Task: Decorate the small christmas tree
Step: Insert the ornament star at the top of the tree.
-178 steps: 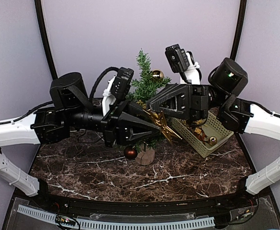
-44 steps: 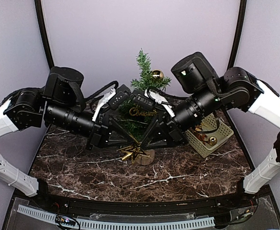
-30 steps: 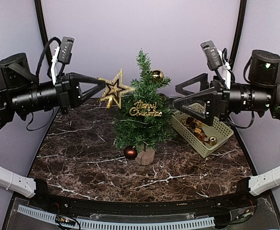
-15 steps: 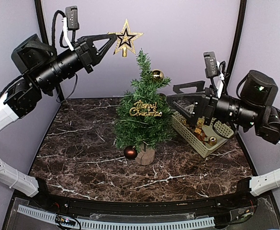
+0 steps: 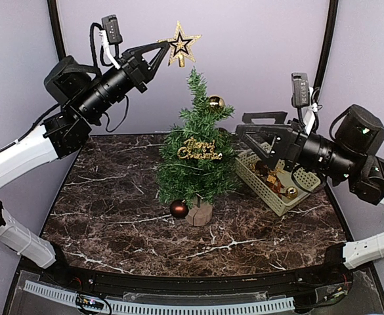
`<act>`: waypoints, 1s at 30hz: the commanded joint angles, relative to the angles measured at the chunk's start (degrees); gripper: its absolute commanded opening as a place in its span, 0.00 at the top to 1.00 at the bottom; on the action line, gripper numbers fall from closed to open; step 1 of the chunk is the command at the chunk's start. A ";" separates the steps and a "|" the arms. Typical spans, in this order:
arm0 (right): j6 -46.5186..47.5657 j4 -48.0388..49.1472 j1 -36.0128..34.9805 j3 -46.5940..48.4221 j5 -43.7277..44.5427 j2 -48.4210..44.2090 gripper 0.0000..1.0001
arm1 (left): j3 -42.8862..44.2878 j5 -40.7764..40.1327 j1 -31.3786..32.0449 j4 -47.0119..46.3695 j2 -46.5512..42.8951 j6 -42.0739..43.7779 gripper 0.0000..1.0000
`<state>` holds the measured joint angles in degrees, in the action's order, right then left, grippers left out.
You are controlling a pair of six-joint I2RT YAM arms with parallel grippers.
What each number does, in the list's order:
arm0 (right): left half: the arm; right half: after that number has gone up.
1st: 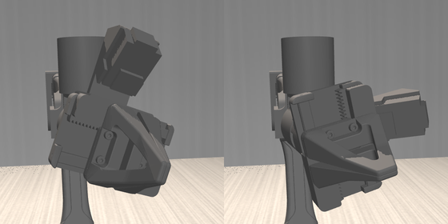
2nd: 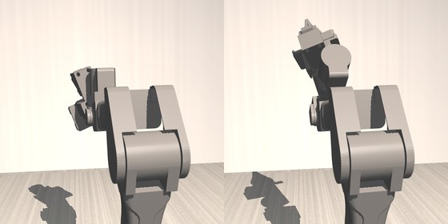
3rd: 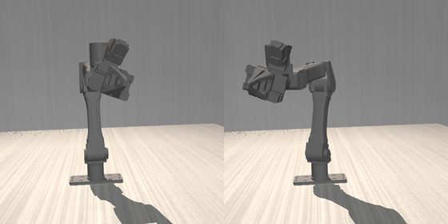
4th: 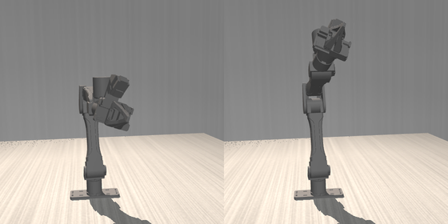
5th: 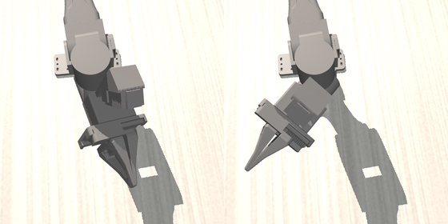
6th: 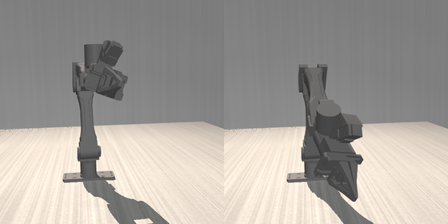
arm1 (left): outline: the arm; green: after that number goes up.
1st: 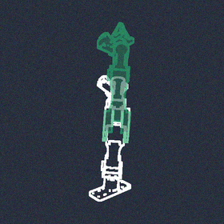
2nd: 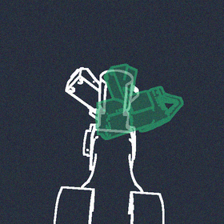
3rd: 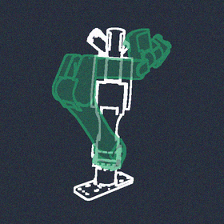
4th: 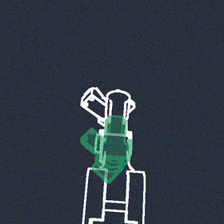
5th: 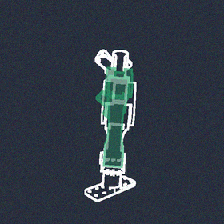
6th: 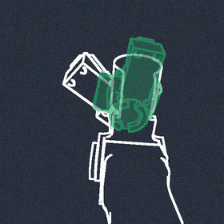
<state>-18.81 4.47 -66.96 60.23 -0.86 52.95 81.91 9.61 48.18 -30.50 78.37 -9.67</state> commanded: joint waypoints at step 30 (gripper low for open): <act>-1.06 4.98 0.25 -1.61 1.65 -1.11 0.11 | 1.64 6.77 -2.91 -10.34 5.11 -6.83 1.00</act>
<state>-19.44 6.48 -66.96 59.09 0.12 52.38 81.60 15.38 45.82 -37.69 83.70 -15.81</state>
